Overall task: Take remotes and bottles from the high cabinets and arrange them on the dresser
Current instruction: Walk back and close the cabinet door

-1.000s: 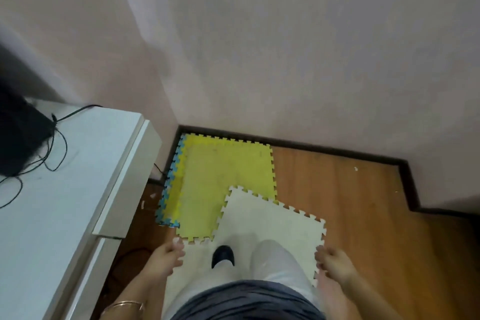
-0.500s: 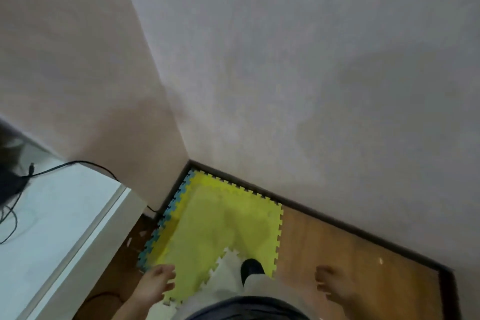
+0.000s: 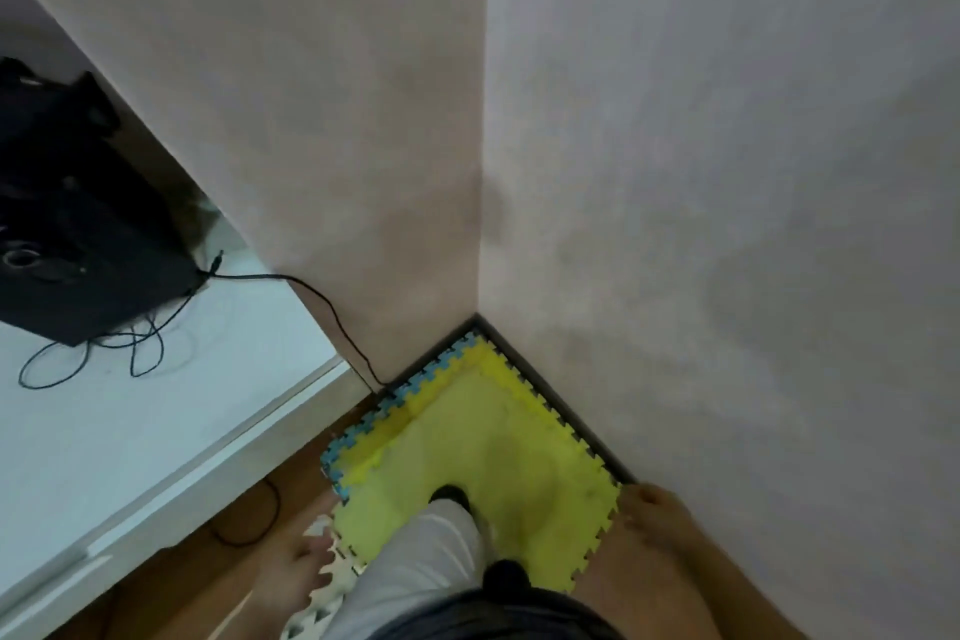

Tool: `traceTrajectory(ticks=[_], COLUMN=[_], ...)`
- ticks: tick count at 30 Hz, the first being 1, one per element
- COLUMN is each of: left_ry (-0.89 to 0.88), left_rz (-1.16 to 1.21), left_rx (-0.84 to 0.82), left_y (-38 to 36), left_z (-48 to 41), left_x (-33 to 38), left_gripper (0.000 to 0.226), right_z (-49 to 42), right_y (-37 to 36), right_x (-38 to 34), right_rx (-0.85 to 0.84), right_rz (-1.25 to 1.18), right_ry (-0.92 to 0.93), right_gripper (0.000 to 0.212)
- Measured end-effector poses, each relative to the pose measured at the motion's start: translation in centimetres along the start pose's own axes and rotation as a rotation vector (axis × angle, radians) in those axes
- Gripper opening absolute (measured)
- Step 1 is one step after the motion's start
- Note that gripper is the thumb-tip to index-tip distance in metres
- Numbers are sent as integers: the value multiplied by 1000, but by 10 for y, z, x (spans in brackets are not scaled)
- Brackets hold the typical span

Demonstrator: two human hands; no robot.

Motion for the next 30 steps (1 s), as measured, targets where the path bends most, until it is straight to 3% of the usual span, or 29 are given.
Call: traceTrajectory(ticks=[2, 8, 14, 17, 26, 30], left_ry=[35, 24, 31, 64, 332, 404], left_rz=[4, 71, 197, 351, 659, 740], left_rx=[-6, 51, 93, 145, 267, 377], left_y=[6, 15, 6, -4, -70, -78], left_z=[-1, 1, 3, 4, 44, 67], left_x=[3, 35, 66, 73, 67, 47], left_gripper=[21, 15, 26, 30, 31, 23], right_z=[-7, -41, -56, -78, -137, -123], right_y=[-3, -19, -17, -12, -28, -67], right_x=[-29, -73, -112, -142, -267, -304], right_rx=[25, -41, -109, -165, -276, -406], right_rz=[29, 184, 289, 352, 605, 751], right_ry=[28, 109, 59, 82, 383, 465], right_gripper=[21, 30, 5, 15, 29, 17])
Point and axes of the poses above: each hand's wrist, its own z-axis away from the middle knuckle, its own y-axis out of the back of the hand, x = y × z, the point moved 2 cm from there along -z, towards the middle knuckle, and after that the axes turned 9 degrees about x, right-handed, at the moved point
